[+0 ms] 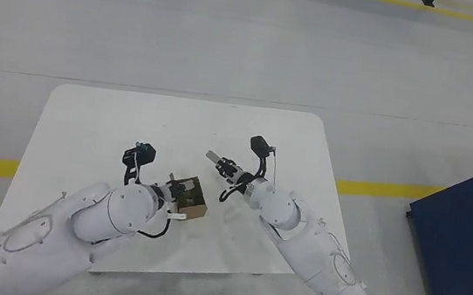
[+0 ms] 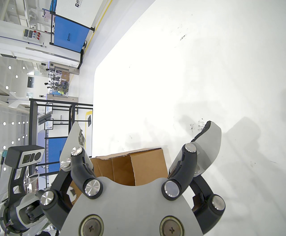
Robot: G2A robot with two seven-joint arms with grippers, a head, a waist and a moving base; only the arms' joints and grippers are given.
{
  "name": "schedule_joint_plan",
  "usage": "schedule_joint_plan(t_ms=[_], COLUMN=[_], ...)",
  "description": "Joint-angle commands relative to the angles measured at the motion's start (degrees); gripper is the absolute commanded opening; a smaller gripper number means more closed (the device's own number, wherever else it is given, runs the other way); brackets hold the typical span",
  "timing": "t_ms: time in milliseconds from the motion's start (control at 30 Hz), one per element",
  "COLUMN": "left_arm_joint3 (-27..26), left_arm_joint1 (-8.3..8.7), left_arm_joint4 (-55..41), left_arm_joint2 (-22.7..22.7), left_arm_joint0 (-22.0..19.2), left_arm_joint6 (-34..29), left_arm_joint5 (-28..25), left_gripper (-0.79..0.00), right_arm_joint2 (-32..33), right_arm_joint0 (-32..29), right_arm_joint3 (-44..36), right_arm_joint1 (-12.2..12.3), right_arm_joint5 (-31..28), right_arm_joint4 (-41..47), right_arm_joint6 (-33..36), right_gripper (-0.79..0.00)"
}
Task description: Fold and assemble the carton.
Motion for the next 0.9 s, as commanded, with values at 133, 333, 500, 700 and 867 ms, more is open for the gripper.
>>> schedule_joint_plan(t_ms=[133, 333, 500, 700, 867], left_arm_joint3=[0.85, -1.61, -2.75, -0.05, 3.78], left_arm_joint1=[-0.14, 0.27, -0.88, -3.55, -5.77], left_arm_joint4=[8.68, 25.26, 39.15, 43.00, 37.17], left_arm_joint2=[1.60, 3.60, 6.00, 8.93, 8.34], left_arm_joint0=[-3.23, -8.23, -10.09, -12.49, -14.16], left_arm_joint6=[-4.68, -15.12, -16.99, -19.39, -21.46], left_arm_joint5=[0.00, 0.00, 0.00, -0.74, -4.54], left_gripper=[-0.785, -0.785, -0.785, -0.785, -0.785], right_arm_joint2=[0.00, 0.00, 0.00, 0.00, 0.00], right_arm_joint0=[0.00, 0.00, 0.00, 0.00, 0.00], right_arm_joint3=[0.00, 0.00, 0.00, 0.00, 0.00], right_arm_joint1=[0.00, 0.00, 0.00, 0.00, 0.00], right_arm_joint5=[0.00, 0.00, 0.00, 0.00, 0.00], right_arm_joint4=[0.00, 0.00, 0.00, 0.00, 0.00], right_arm_joint6=[0.00, 0.00, 0.00, 0.00, 0.00], right_gripper=[0.000, 0.000, 0.000, 0.000, 0.000])
